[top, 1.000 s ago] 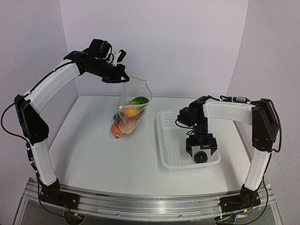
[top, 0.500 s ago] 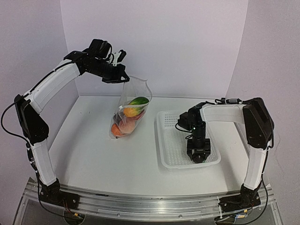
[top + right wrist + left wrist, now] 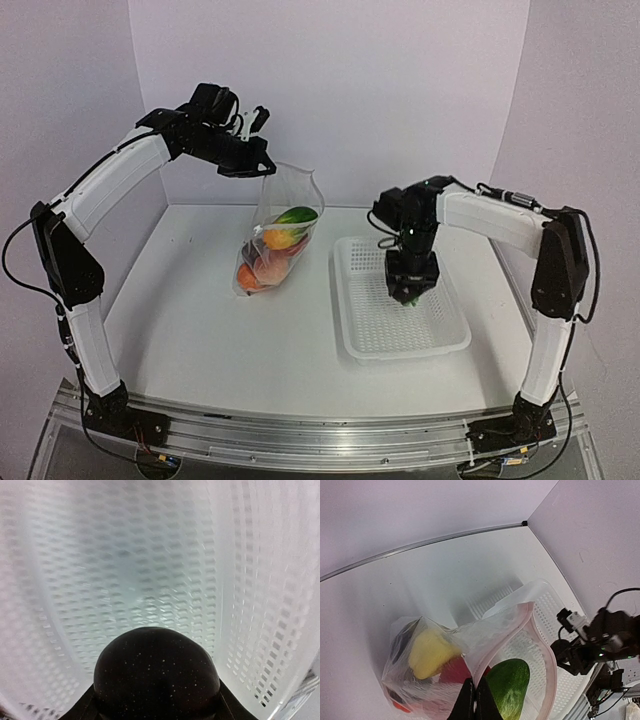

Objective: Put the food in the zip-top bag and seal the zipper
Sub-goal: Place the fake fruit in the zipper food storage bag.

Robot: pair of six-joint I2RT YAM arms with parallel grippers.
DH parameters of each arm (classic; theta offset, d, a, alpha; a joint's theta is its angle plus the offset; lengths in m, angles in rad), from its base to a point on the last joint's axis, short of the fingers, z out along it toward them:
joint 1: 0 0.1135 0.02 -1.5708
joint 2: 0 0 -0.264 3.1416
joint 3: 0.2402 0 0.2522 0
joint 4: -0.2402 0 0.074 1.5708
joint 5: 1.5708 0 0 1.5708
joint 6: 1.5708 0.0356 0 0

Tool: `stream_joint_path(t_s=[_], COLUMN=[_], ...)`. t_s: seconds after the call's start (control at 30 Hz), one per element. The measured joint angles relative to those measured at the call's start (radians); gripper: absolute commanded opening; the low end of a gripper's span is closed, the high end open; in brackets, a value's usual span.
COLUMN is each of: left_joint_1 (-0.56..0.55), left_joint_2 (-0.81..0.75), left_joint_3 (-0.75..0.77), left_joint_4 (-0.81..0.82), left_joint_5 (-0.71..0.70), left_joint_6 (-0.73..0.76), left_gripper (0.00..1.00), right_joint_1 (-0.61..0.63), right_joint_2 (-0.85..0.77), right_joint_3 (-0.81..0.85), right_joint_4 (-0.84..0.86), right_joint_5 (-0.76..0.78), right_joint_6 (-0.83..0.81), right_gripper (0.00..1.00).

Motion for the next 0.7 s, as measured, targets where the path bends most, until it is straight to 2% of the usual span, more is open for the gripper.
stream_joint_path(t_s=[0.13, 0.23, 0.33, 0.4, 0.5, 0.7], left_joint_1=[0.000, -0.001, -0.005, -0.008, -0.015, -0.027], left_joint_2=[0.000, 0.000, 0.000, 0.000, 0.000, 0.000], left_joint_3=[0.002, 0.002, 0.006, 0.011, 0.016, 0.016], left_joint_4=[-0.002, -0.003, -0.006, -0.011, -0.011, -0.012], left_joint_5=[-0.022, -0.041, -0.050, -0.052, -0.049, -0.026], left_joint_6=[0.016, 0.019, 0.020, 0.020, 0.020, 0.015], left_gripper=[0.00, 0.00, 0.00, 0.00, 0.00, 0.00], right_joint_1=[0.062, 0.121, 0.170, 0.186, 0.196, 0.201], right_joint_2=[-0.078, -0.140, -0.167, -0.150, -0.057, 0.118], right_joint_3=[0.251, 0.315, 0.296, 0.266, 0.266, 0.308], right_joint_4=[0.125, 0.281, 0.494, 0.640, 0.766, 0.839], right_joint_5=[0.001, -0.025, -0.079, -0.116, -0.144, -0.147], right_joint_6=[-0.078, -0.097, -0.062, -0.016, 0.031, 0.071], right_gripper=[0.04, 0.00, 0.00, 0.00, 0.00, 0.00])
